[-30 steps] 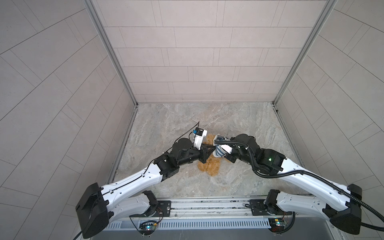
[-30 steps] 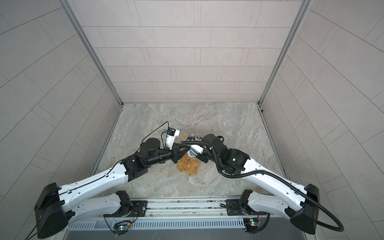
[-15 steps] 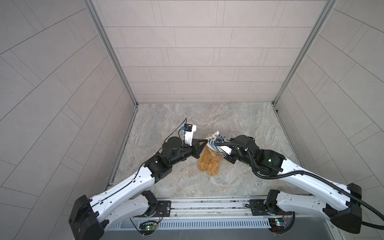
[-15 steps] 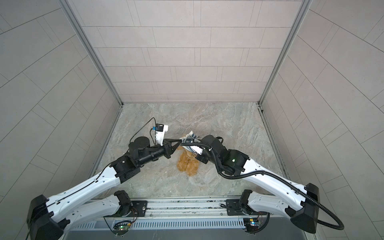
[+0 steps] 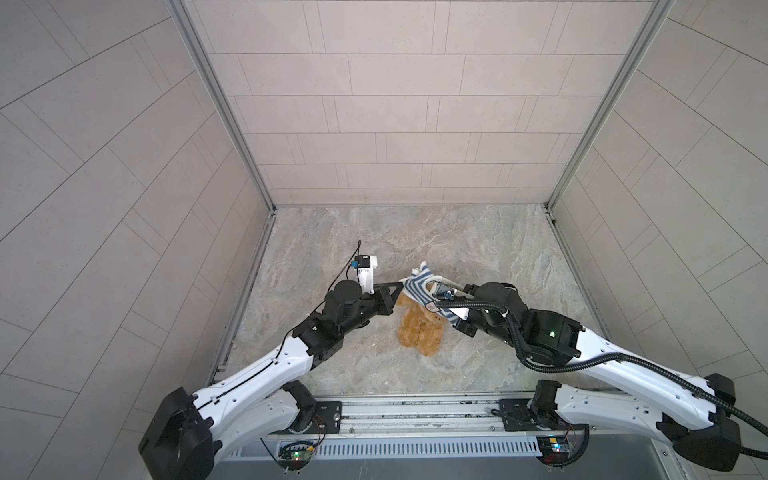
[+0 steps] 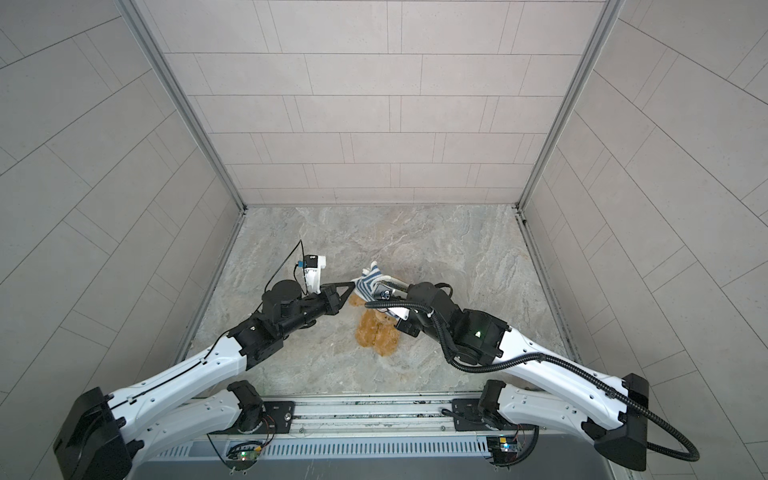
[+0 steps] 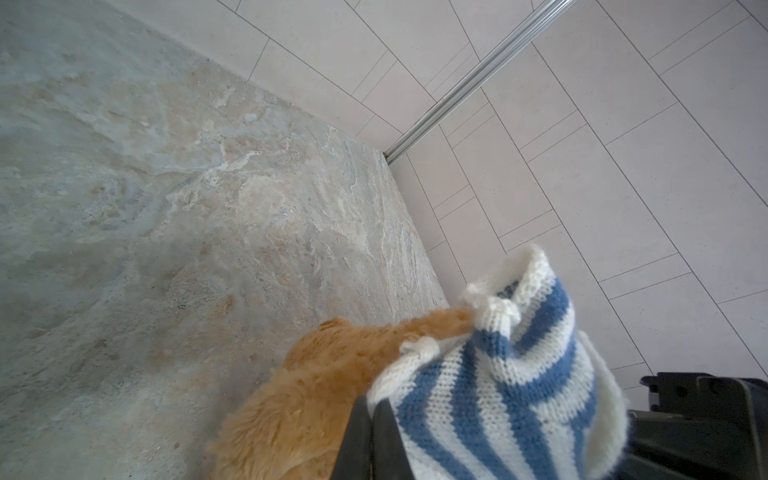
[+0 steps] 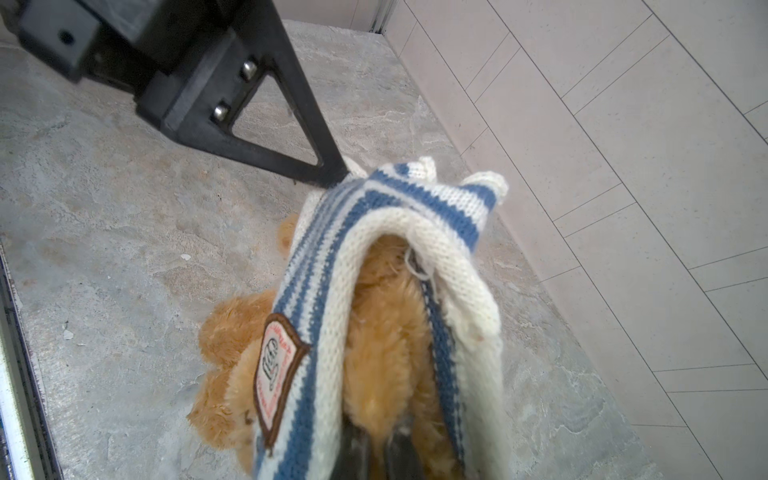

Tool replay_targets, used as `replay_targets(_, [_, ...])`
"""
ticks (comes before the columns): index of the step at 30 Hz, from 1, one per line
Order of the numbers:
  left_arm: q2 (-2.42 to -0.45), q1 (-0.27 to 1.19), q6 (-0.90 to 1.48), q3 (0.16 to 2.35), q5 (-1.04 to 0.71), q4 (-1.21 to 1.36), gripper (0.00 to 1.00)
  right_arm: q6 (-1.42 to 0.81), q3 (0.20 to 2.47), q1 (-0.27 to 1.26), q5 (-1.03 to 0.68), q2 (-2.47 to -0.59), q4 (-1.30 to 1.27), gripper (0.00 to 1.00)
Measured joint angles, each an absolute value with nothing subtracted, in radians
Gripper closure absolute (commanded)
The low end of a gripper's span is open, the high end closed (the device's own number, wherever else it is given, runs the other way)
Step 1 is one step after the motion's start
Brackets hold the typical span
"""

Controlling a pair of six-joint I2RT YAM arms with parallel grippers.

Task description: Dress the teddy bear

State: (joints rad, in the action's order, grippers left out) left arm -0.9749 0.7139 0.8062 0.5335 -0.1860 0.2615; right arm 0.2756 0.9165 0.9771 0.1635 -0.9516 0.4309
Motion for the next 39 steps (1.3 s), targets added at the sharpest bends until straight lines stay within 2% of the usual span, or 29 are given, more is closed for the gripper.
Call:
replay_targets(8, [-0.941,0.717,0.818,0.433,-0.259,0.288,1.00,0.251,0.889,0.981,0.169,-0.931,0.412,1.00])
replay_targets(25, [-0.970,0.815,0.766,0.453,-0.328,0.423,1.00,0.208,0.883,0.981,0.173,-0.932,0.401,1.00])
replay_targets(32, [-1.069,0.815,0.739,0.454,-0.349,0.390,1.00,0.157,0.892,0.981,0.215,-0.933,0.417,1.00])
replay_targets(39, [-1.081,0.817,0.677,0.454,-0.361,0.318,1.00,0.051,0.941,0.982,0.279,-0.969,0.466,1.00])
